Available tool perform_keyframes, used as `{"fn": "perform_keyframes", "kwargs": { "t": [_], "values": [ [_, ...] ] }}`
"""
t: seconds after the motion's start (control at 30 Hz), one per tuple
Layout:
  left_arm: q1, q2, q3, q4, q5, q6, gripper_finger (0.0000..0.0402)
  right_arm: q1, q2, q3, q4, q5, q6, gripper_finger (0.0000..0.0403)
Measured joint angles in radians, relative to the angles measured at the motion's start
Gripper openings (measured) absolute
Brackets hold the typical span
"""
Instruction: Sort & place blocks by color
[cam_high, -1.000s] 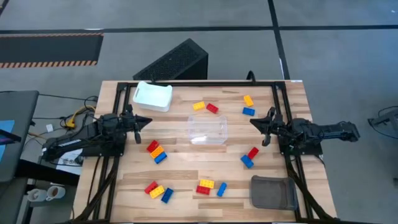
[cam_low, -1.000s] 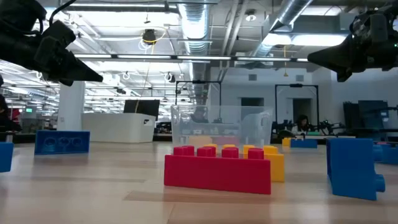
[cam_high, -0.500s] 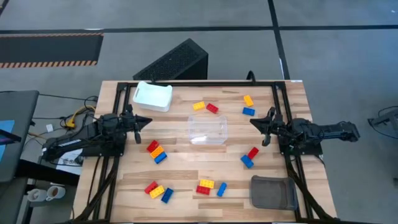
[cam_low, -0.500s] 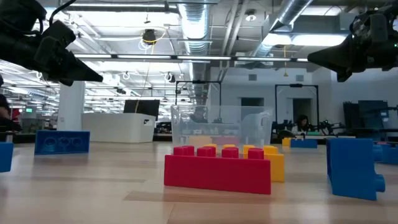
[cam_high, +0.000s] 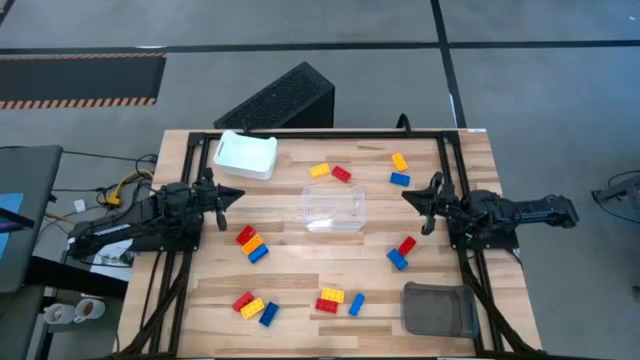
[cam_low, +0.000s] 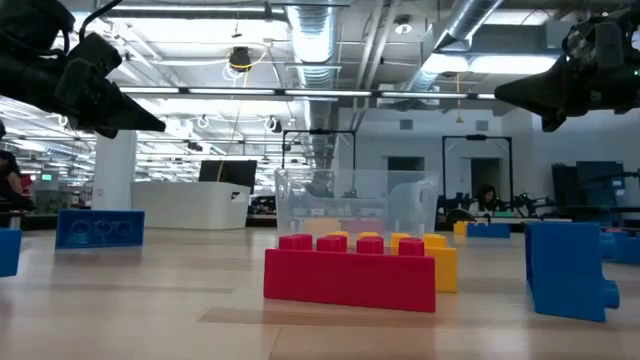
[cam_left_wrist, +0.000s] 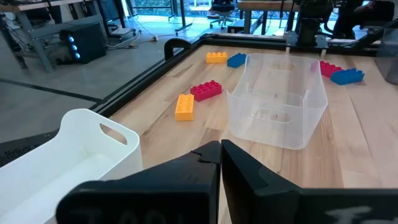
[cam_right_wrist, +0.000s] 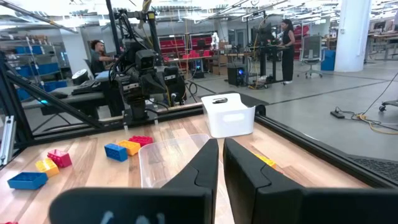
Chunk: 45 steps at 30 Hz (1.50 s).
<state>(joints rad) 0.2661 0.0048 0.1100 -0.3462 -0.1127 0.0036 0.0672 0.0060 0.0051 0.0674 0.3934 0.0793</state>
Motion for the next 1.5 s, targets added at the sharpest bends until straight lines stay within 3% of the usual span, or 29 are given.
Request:
{"fn": "perform_keyframes", "kwargs": {
  "t": [1.2,1.37,1.5],
  "values": [
    [0.0,0.0,0.0,0.0,0.0,0.003,0.0,0.0,0.0,0.0,0.0,0.0,0.0,0.0051],
    [0.0,0.0,0.0,0.0,-0.003,0.183,0.0,0.0,0.0,0.0,0.0,0.0,0.0,0.0051],
    [0.0,0.0,0.0,0.0,-0.004,0.23,0.0,0.0,0.0,0.0,0.0,0.0,0.0,0.0051]
  ]
}}
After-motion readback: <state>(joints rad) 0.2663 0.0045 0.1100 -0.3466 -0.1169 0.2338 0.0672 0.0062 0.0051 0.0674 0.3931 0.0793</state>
